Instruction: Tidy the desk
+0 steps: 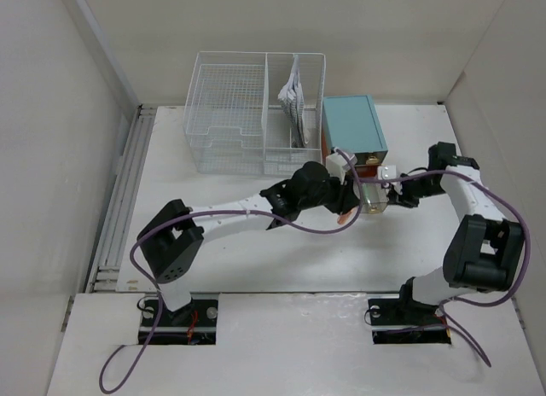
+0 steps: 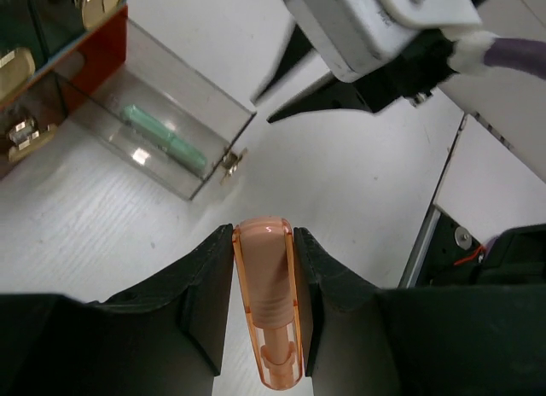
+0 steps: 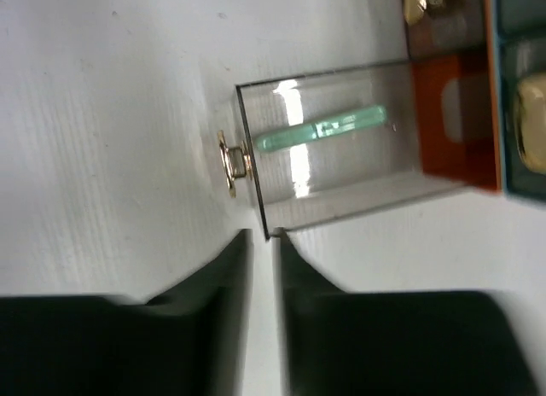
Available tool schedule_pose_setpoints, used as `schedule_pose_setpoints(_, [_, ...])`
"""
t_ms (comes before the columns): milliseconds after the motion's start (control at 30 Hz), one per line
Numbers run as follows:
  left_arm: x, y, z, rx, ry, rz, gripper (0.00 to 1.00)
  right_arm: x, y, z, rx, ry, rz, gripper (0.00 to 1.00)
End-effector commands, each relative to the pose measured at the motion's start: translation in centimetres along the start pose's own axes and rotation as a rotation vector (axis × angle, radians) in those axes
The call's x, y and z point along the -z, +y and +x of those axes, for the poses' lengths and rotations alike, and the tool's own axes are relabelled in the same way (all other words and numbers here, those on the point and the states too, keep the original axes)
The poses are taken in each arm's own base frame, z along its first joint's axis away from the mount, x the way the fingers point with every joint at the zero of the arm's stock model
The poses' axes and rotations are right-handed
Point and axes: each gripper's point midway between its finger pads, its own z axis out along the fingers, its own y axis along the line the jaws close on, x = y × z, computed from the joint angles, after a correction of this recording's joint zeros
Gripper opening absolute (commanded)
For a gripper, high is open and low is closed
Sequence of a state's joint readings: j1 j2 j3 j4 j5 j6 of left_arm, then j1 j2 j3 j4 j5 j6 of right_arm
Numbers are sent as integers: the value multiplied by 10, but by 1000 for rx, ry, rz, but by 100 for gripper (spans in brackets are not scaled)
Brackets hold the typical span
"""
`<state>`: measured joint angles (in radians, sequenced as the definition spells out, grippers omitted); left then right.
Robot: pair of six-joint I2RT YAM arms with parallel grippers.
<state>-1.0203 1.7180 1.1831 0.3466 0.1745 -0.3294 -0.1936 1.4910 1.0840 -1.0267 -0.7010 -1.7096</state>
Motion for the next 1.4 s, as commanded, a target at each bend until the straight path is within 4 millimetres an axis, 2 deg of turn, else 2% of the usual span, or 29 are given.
schedule_pose_setpoints(0, [-16,-3,-36,-34,-66,34,0,35,-7,-33,9,-108,102,13])
schedule_pose_setpoints(33, [-21,-5,-38,-36,-65,47,0,42,-9,-33,-41,-118,135,4])
schedule_pose_setpoints(67, [-25,-6,-52,-38,-88,58,0,55,-15,-38,-47,-124,188,0])
schedule_pose_setpoints(100, [-31,-8,-54,-39,-88,68,0,70,-25,-35,-79,-142,266,0])
schedule_pose_setpoints(133, [-44,-1,-43,-33,-60,57,0,80,-29,-35,-106,-149,313,0])
schedule_pose_setpoints(167, [-49,4,-48,-31,-64,59,0,85,-29,-33,-187,-166,349,0])
schedule_pose_setpoints(200, [-55,0,-60,-35,-83,66,0,101,-37,-39,-165,-171,430,0])
schedule_pose_setpoints(233, [-68,5,-50,-42,-60,67,0,110,-38,-36,-181,-165,476,0])
schedule_pose_setpoints(267, [-74,12,-50,-38,-55,56,0,112,-36,-39,-215,-177,497,1])
schedule_pose_setpoints(300, [-79,8,-61,-51,-69,70,0,116,-32,-41,-213,-176,530,1])
schedule_pose_setpoints(333, [-85,9,-60,-50,-65,69,0,121,-36,-41,-201,-167,568,1])
schedule_pose_setpoints(367, [-96,16,-49,-44,-38,59,0,123,-36,-43,-210,-175,586,1])
schedule_pose_setpoints(400, [-101,23,-50,-51,-36,48,0,118,-32,-41,-236,-183,584,1])
schedule_pose_setpoints(433, [-104,20,-61,-56,-60,57,0,117,-31,-41,-235,-185,593,1])
schedule_pose_setpoints(467, [-112,24,-54,-54,-49,53,0,116,-28,-42,-246,-189,594,1])
schedule_pose_setpoints(567, [-119,29,-63,-55,-70,51,0,109,-23,-42,-257,-210,573,1])
schedule_pose_setpoints(600, [-124,32,-58,-53,-63,49,0,109,-23,-42,-258,-210,573,1])
schedule_pose_setpoints(733, [-133,33,-57,-35,-57,76,0,101,-20,-38,-279,-221,551,1])
schedule_pose_setpoints(767, [-131,33,-67,-28,-72,87,0,98,-18,-38,-284,-230,543,1])
schedule_pose_setpoints(867, [-141,38,-56,-23,-48,89,0,96,-17,-36,-298,-231,531,1])
schedule_pose_setpoints(900, [-142,40,-66,-16,-67,88,0,96,-17,-36,-298,-231,531,1])
schedule_pose_setpoints(967, [-148,43,-55,-9,-36,90,0,97,-17,-34,-304,-228,538,2])
schedule_pose_setpoints(1000, [-148,46,-62,-1,-47,97,0,97,-17,-34,-304,-228,538,2])
schedule_pose_setpoints(1033, [-151,50,-55,4,-30,91,0,97,-17,-34,-304,-228,538,2])
schedule_pose_setpoints(1100, [-152,56,-56,18,-28,81,0,97,-17,-34,-304,-228,538,2])
schedule_pose_setpoints(1167, [-152,55,-55,18,-24,91,16,96,-17,-32,-302,-226,533,2])
schedule_pose_setpoints(1233, [-151,62,-53,23,-20,80,25,96,-17,-32,-302,-226,533,2])
schedule_pose_setpoints(1267, [-151,64,-48,26,-9,75,46,93,-15,-30,-310,-227,527,2])
schedule_pose_setpoints(1367, [-147,62,-56,22,-29,68,58,91,-14,-30,-305,-232,514,2])
